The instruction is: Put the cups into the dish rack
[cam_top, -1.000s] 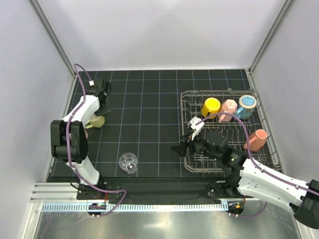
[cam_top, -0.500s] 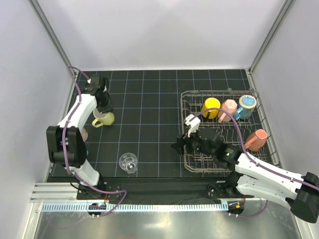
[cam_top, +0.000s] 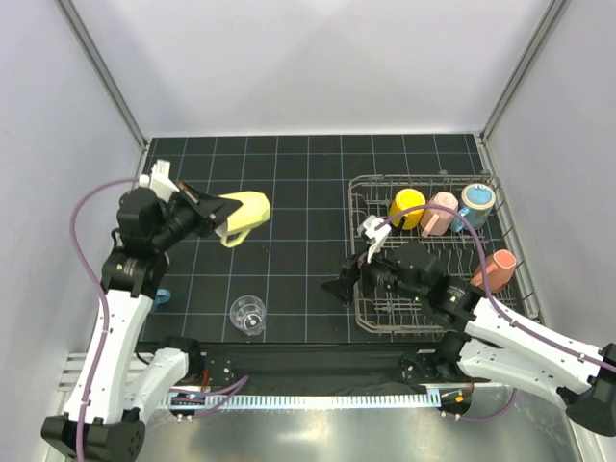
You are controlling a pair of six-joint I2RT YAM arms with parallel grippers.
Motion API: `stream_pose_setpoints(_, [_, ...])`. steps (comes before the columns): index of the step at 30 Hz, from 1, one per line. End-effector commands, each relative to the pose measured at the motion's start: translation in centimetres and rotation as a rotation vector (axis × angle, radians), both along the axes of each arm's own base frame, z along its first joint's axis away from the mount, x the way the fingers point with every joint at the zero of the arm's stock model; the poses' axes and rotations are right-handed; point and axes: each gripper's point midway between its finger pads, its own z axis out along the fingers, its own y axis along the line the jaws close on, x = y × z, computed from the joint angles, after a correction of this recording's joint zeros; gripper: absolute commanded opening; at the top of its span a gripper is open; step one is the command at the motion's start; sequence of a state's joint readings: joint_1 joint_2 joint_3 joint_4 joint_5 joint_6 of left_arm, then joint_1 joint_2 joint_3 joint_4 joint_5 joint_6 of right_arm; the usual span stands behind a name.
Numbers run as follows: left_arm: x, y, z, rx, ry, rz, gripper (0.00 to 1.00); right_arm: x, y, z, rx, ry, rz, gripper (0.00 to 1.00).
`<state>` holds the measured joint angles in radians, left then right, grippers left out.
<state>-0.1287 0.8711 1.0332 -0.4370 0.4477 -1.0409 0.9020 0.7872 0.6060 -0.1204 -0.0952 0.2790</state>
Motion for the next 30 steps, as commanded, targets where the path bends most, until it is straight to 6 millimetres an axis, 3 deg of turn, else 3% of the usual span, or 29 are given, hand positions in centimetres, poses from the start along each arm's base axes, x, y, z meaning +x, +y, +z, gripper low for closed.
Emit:
stream_pose_setpoints(1, [-2.5,-2.2,5.9,-0.308,-0.088,-0.107,0.00,-1.2,3.1,5.9,0.175,-0.019,0.114,0.99])
stream_pose_setpoints(6, [-6.5,-1.0,7.1,-0.393,-0.115,-0.049,0.00,-1.7,5.5,9.7,0.291,-0.032,0.164,1.00])
stream_pose_setpoints(10, [-8.7,-0.8,7.8,-0.467,-0.118,-0.060,0.01,-1.6,7.2,10.9,0.331,-0.032,0.178,1.00])
stream_pose_setpoints(16, [-11.0,-0.3,7.0,-0.603,-0.026,-0.045,0.01,-3.6,8.7,12.9,0.434,-0.057,0.308,1.00])
stream_pose_setpoints(22, [-13.1,-0.1,7.7,-0.675,-0.030,-0.069,0.00,-6.7,11.9,13.2,0.444,-0.077,0.469,1.00])
stream_pose_setpoints(30, [-15.3,0.4,9.0,-0.736,-0.054,-0.073,0.01,-6.9,13.9,13.3,0.452,-0.115,0.458,1.00])
